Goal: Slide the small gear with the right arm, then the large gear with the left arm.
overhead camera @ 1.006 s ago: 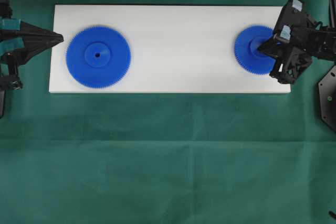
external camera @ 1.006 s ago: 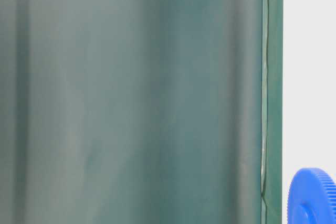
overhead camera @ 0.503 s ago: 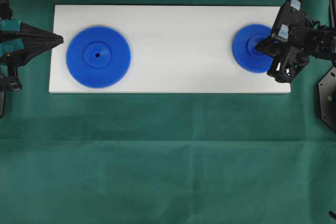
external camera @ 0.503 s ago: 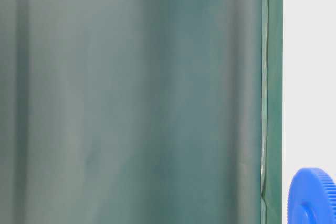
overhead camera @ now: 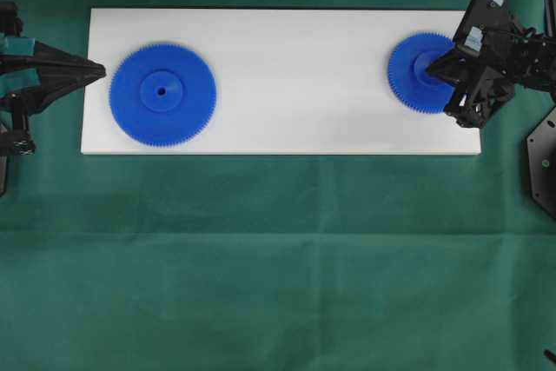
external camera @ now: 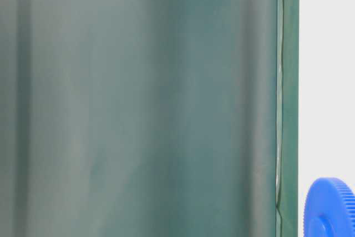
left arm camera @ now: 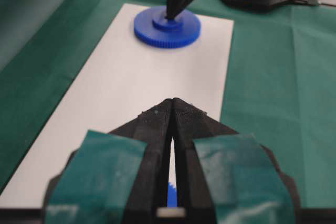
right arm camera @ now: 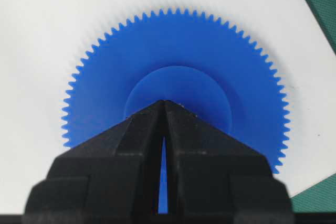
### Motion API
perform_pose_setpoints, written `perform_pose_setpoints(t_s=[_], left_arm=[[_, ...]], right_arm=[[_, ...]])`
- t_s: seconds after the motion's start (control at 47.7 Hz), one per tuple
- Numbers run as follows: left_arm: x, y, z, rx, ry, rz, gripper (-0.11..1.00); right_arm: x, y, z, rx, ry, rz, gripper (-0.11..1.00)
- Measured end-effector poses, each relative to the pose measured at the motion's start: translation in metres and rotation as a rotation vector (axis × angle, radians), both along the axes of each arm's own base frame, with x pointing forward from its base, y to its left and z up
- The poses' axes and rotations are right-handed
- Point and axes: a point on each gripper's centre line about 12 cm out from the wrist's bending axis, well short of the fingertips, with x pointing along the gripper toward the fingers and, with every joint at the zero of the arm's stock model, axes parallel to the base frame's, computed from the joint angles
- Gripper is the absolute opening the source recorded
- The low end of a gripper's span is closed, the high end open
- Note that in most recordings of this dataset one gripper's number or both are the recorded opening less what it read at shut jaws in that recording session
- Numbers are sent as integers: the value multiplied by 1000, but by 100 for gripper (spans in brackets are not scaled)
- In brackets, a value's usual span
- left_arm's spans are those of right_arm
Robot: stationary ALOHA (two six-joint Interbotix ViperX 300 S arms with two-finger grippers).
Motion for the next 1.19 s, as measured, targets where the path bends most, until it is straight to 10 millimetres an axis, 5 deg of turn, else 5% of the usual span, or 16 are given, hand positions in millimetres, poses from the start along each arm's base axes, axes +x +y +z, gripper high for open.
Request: perform_pose_setpoints(t_s=[0.754, 1.006, 1.194], left_arm=[[1, -3, 0, -3, -1, -15, 0], [1, -7, 0, -2, 0, -38, 0], [1, -10, 0, -1, -2, -52, 0]], right_arm=[[15, -5, -13, 42, -19, -48, 51], [59, 12, -14, 80, -44, 31, 50], [126, 26, -16, 88, -68, 127, 50]])
